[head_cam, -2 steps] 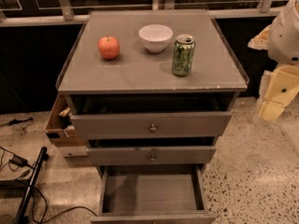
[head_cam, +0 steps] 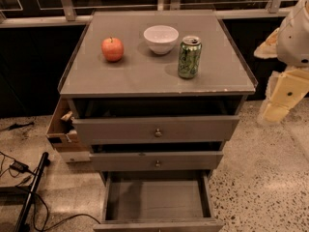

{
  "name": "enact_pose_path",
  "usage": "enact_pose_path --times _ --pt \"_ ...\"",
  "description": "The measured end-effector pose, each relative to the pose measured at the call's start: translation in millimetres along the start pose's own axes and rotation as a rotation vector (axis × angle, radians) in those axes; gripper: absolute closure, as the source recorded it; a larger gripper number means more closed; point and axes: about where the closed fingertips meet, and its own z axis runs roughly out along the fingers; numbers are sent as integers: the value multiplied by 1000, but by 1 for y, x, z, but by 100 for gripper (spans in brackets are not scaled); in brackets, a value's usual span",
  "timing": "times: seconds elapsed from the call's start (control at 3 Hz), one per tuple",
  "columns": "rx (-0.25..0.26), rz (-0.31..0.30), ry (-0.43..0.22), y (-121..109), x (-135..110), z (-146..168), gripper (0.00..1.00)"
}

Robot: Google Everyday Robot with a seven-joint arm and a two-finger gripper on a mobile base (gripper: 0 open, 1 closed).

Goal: Place green can into bottom drawer

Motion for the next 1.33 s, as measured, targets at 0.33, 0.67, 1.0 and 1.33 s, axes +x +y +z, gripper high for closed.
enact_pose_path --times 0.33,0.67,1.0,1.33 --pt "0 0 0 0 0 0 40" --pt "0 0 0 0 0 0 64" --pt "0 0 0 0 0 0 87" --pt "0 0 0 0 0 0 88"
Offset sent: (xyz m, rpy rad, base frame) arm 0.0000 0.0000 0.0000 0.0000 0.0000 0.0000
